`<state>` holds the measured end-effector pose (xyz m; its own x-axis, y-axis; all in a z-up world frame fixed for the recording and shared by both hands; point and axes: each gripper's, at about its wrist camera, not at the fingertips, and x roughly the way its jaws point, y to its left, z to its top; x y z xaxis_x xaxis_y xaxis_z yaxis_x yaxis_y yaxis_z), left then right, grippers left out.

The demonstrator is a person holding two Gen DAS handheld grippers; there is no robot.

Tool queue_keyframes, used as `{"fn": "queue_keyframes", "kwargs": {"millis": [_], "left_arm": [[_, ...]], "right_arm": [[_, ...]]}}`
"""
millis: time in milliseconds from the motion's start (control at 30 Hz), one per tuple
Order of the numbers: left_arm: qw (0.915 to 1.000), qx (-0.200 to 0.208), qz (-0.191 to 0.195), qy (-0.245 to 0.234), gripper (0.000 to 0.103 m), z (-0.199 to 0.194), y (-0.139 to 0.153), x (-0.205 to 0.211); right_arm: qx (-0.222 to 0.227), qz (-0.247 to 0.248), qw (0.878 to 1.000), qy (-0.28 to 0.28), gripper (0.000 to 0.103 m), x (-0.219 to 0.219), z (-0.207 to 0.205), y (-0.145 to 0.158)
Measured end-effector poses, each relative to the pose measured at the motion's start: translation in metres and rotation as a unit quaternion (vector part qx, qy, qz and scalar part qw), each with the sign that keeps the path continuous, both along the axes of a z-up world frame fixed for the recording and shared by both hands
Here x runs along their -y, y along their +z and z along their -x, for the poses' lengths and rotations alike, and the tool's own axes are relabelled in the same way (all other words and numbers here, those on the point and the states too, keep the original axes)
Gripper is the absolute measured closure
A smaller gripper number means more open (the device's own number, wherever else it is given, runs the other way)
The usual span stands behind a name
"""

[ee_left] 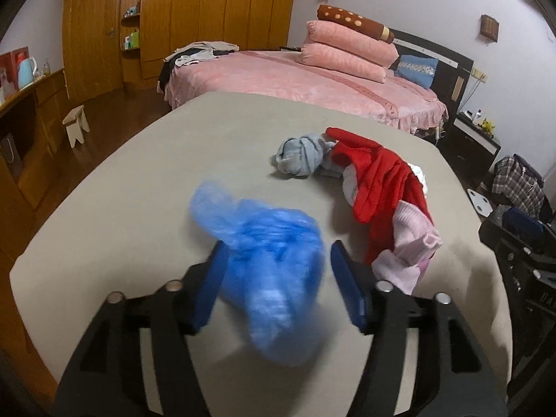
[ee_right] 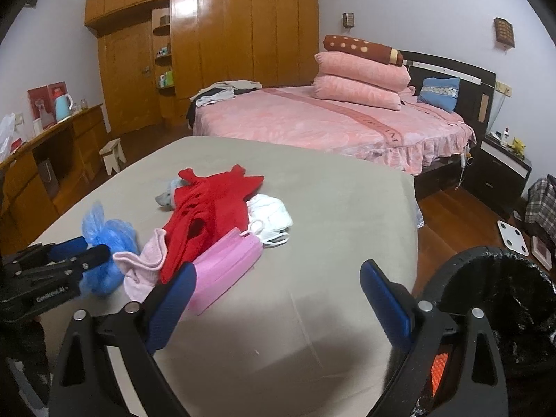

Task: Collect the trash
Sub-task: 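Reach the left tool to the blue plastic bag and grasp it, then grasp the pink sock with the right tool while the left tool holds the blue bag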

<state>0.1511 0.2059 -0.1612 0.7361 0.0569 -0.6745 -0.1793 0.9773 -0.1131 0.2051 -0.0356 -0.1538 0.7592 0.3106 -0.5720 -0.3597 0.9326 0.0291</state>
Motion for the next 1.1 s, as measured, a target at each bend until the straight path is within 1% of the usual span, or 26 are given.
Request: {"fn": "queue_keyframes", "kwargs": {"millis": [67,133,167,200,233,300,400,567,700,867,933,1000,1033,1100], "left_arm": [[1.0,-0.003,-0.002,-0.003,0.034,-0.004,-0.002,0.002],[0.9999,-0.013,-0.006,-0.003,0.034,-0.008,-0.008,0.003],[0.9995,-0.029,-0.008,-0.002,0.037,-0.013,-0.013,0.004],[0.9994,-0.035,-0.005,-0.003,0.049,-0.015,-0.017,0.003],[0.9993,-0.038,0.0,-0.005,0.05,-0.015,-0.02,0.002],[0.9994,-0.034,0.009,-0.005,0.054,-0.013,-0.02,-0.001],[0.9997,-0.022,0.012,0.0,0.056,-0.008,-0.015,-0.004],[0.9999,-0.002,-0.001,0.01,0.057,0.006,0.0,-0.009],[0.9997,0.01,-0.01,0.018,0.057,0.017,0.009,-0.014],[0.9993,0.021,-0.016,0.026,0.057,0.025,0.019,-0.022],[0.9991,0.025,-0.016,0.03,0.057,0.028,0.021,-0.026],[0.9989,0.028,-0.014,0.034,0.057,0.03,0.024,-0.031],[0.9988,0.029,-0.014,0.036,0.057,0.031,0.025,-0.034],[0.9986,0.031,-0.013,0.041,0.057,0.033,0.026,-0.037]], "right_arm": [[-0.001,0.0,1.0,-0.002,0.01,0.0,-0.001,0.0],[-0.001,0.0,1.0,-0.004,0.01,0.001,-0.001,0.0],[-0.001,0.0,1.0,-0.004,0.01,0.001,-0.001,0.0],[-0.002,0.0,1.0,-0.004,0.01,0.001,-0.001,-0.001],[-0.002,0.0,1.0,-0.003,0.01,0.001,0.0,-0.001],[-0.003,-0.001,1.0,0.0,0.01,0.0,0.001,0.0],[-0.004,-0.006,1.0,0.008,0.01,-0.004,0.006,0.0],[-0.002,-0.027,0.999,0.021,0.013,-0.015,0.017,0.006],[-0.001,-0.03,0.999,0.043,0.015,-0.031,0.026,0.008],[-0.006,-0.03,0.997,0.077,0.022,-0.057,0.035,0.005],[-0.006,-0.021,0.996,0.088,0.025,-0.068,0.037,0.003],[-0.008,-0.018,0.996,0.092,0.03,-0.075,0.038,0.0],[-0.01,-0.011,0.996,0.092,0.033,-0.08,0.037,-0.002],[-0.021,-0.001,0.995,0.097,0.047,-0.089,0.034,-0.007]]}}
